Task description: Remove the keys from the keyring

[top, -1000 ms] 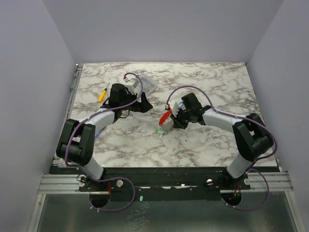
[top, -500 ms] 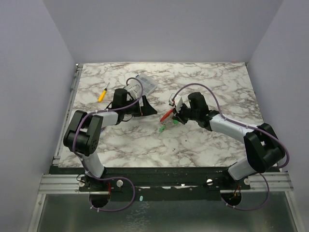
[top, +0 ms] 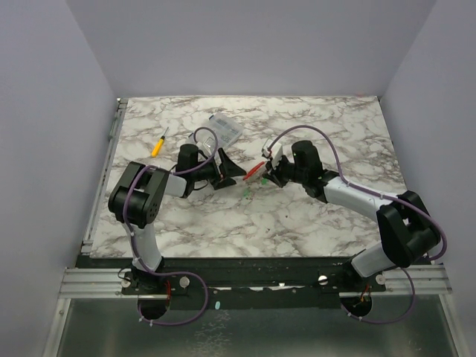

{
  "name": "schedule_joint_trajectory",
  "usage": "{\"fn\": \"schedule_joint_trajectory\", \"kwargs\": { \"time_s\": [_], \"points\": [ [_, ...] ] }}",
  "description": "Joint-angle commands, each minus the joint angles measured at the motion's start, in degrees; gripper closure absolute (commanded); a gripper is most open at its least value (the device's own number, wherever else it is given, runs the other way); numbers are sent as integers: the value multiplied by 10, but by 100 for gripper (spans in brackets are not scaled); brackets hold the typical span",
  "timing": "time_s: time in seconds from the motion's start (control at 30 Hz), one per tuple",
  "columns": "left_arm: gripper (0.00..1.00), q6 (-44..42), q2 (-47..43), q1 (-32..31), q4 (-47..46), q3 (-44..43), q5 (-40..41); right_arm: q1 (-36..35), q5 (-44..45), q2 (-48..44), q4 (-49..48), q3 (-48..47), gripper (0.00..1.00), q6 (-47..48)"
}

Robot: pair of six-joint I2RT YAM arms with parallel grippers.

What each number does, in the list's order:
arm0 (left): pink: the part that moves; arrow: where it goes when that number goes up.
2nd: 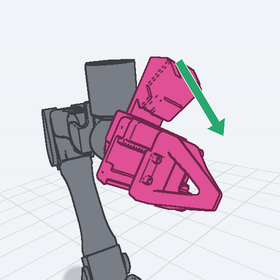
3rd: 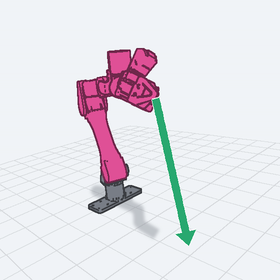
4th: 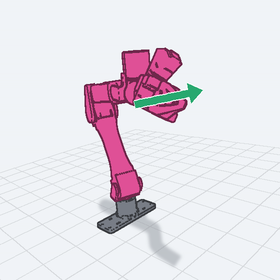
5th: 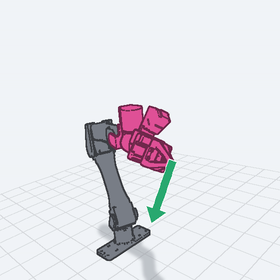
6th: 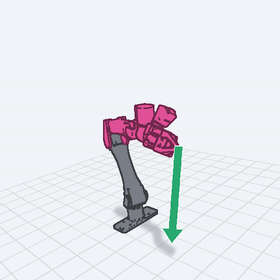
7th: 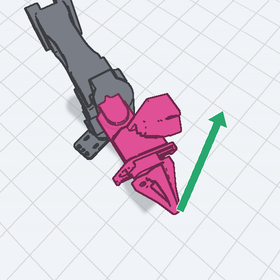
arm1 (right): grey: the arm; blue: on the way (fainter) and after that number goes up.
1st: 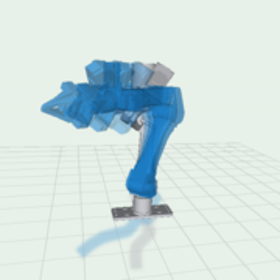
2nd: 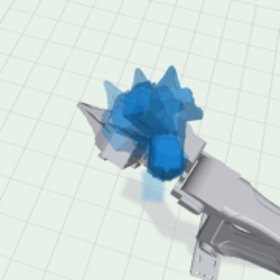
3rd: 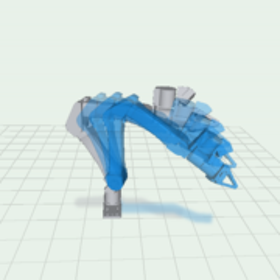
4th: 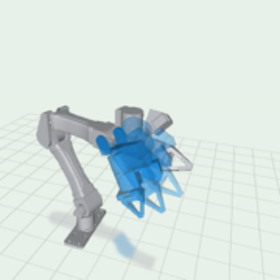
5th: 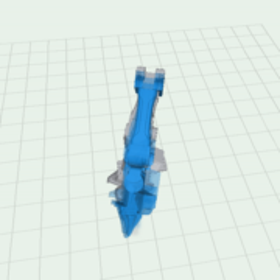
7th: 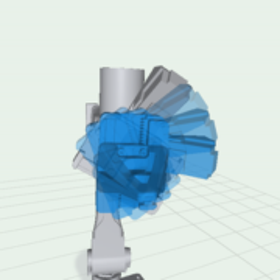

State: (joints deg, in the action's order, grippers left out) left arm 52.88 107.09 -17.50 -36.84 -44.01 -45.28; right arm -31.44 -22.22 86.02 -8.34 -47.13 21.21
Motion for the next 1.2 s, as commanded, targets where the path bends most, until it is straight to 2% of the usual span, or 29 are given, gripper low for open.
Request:
{"fn": "schedule_joint_trajectory", "kwargs": {
  "time_s": [0.0,0.2,0.3,0.5,0.7,0.87,0.9,1.0,1.07,1.17],
  "points": [
    [1,97,21,-5,-89,4,-26,-4,-6,-16,-54,-4,99,-22],
    [1,229,72,-5,-216,-13,-58,-19,-17,-1,-69,-22,99,-47],
    [8,275,84,-4,-275,-16,-66,-30,-10,4,-76,-21,99,-48],
    [38,336,87,5,-381,-10,-68,-35,-14,8,-73,-11,99,-31],
    [67,326,73,7,-399,-5,-70,-35,-21,-5,-66,4,99,-14],
    [100,299,51,7,-402,-11,-85,-35,-48,-18,-22,-12,99,-20],
    [100,298,47,7,-402,-13,-89,-35,-54,-16,7,-31,99,-28],
    [100,287,33,7,-395,-26,-105,-34,-75,-14,141,-114,88,-48],
    [100,264,20,6,-360,-31,-111,-30,-93,-26,194,-138,79,-56],
    [100,182,-10,7,-239,-46,-115,-21,-122,-52,248,-166,49,-59]
  ]
}}
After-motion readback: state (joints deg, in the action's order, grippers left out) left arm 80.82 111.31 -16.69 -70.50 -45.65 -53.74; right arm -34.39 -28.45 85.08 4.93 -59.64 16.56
